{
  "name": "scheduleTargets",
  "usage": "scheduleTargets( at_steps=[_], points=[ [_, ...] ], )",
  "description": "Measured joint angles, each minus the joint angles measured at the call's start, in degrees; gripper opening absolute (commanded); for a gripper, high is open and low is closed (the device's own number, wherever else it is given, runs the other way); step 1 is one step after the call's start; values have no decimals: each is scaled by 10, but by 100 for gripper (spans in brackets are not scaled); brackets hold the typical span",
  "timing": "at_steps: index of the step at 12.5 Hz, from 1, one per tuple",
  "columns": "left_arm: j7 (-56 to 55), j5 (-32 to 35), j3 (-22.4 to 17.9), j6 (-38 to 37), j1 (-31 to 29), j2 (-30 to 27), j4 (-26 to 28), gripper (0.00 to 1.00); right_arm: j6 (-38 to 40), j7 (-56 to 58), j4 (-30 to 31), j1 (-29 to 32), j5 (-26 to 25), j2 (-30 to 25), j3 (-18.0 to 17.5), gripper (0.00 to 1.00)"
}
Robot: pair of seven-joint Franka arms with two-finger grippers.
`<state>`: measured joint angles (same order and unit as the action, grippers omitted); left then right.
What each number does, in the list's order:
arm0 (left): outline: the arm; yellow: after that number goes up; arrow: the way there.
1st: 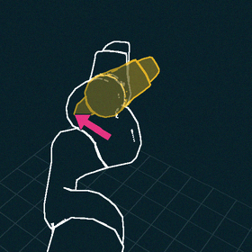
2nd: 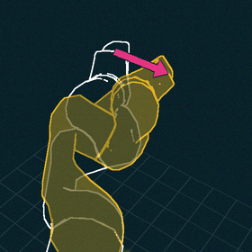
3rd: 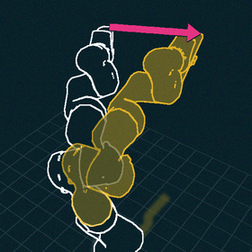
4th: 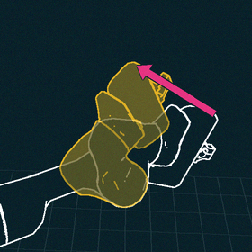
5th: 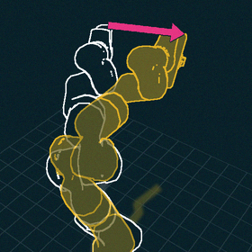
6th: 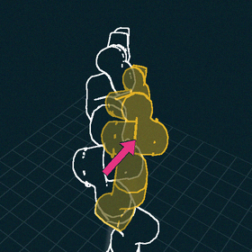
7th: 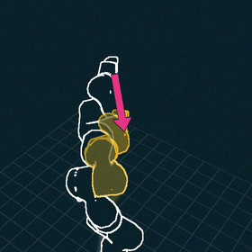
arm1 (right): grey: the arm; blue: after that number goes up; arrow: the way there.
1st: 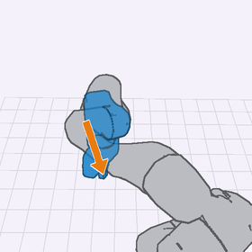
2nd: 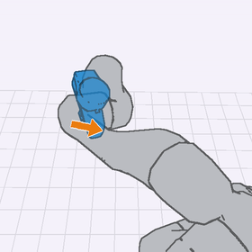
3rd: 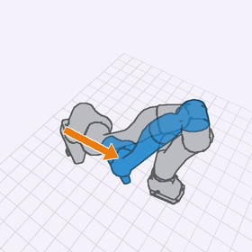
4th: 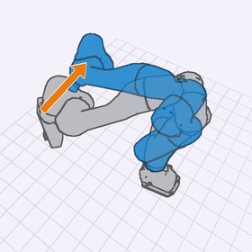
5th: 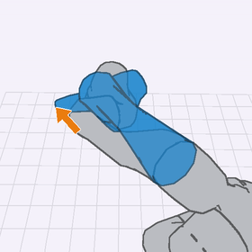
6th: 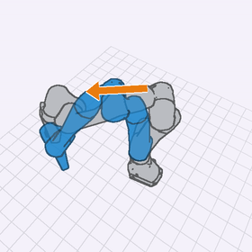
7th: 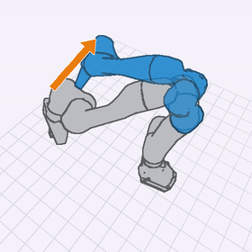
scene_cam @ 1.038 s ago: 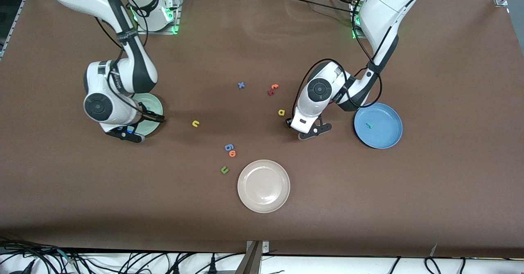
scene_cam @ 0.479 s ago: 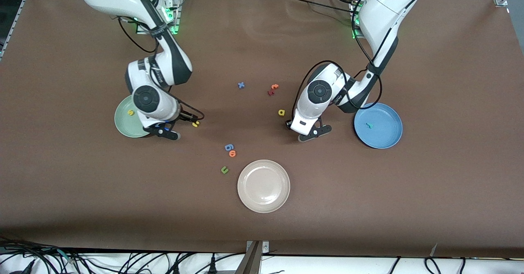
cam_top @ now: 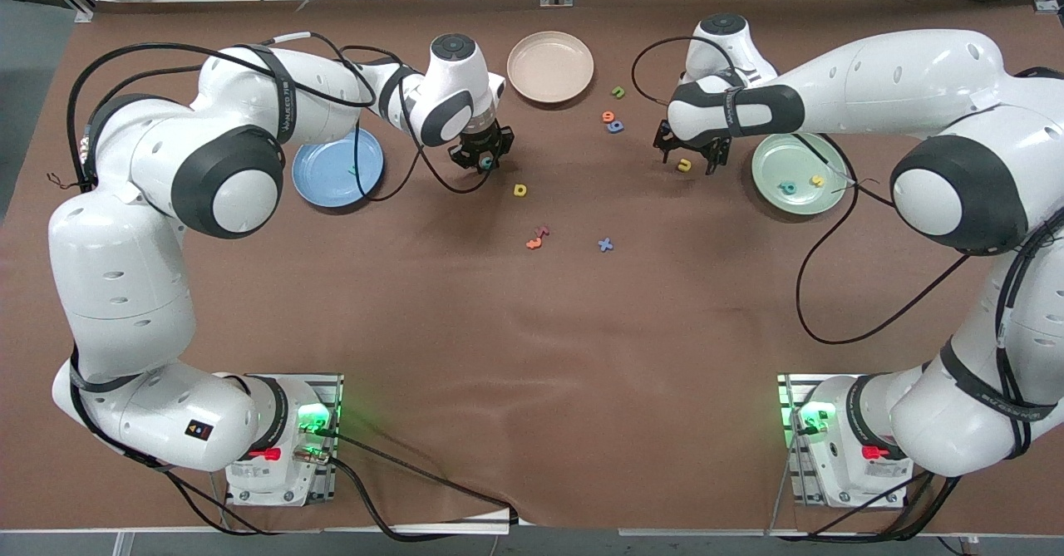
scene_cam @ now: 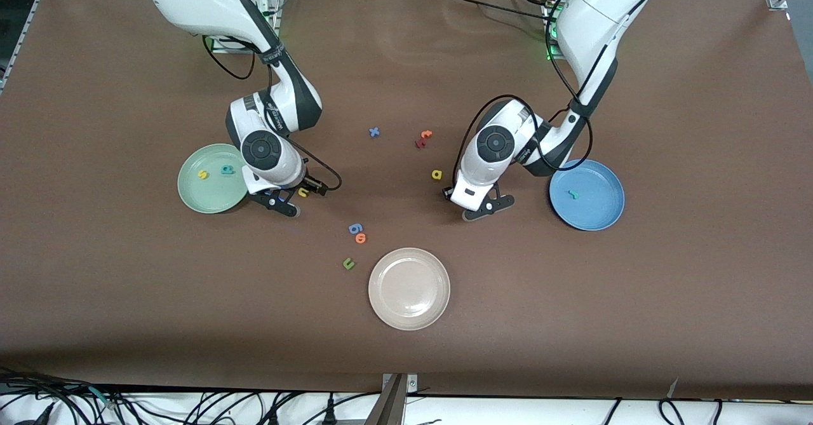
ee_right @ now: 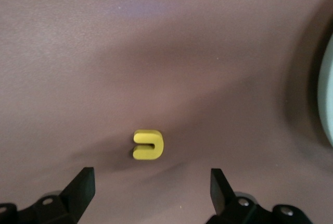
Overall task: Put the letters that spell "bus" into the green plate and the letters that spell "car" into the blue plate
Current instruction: 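Grasp the c with the left gripper while the right gripper reaches yellow u, then grasp the yellow u with the right gripper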
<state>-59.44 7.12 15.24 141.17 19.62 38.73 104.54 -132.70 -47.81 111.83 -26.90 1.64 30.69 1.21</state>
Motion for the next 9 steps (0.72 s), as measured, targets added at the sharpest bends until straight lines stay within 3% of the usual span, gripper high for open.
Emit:
scheduleTargets(
  at_steps=[2, 8, 9],
  points=[
    [0, 0, 0, -3, 0, 0, -1, 32, -3, 0, 0, 1, 0, 4, 3, 85],
    [0, 0, -1, -11, 0, -1, -2, 28, -49, -13, 18, 2, 0, 4, 4, 84],
    [0, 0, -1, -12, 0, -1, -2, 28, -52, -20, 21, 1, 0, 4, 4, 77]
  ],
)
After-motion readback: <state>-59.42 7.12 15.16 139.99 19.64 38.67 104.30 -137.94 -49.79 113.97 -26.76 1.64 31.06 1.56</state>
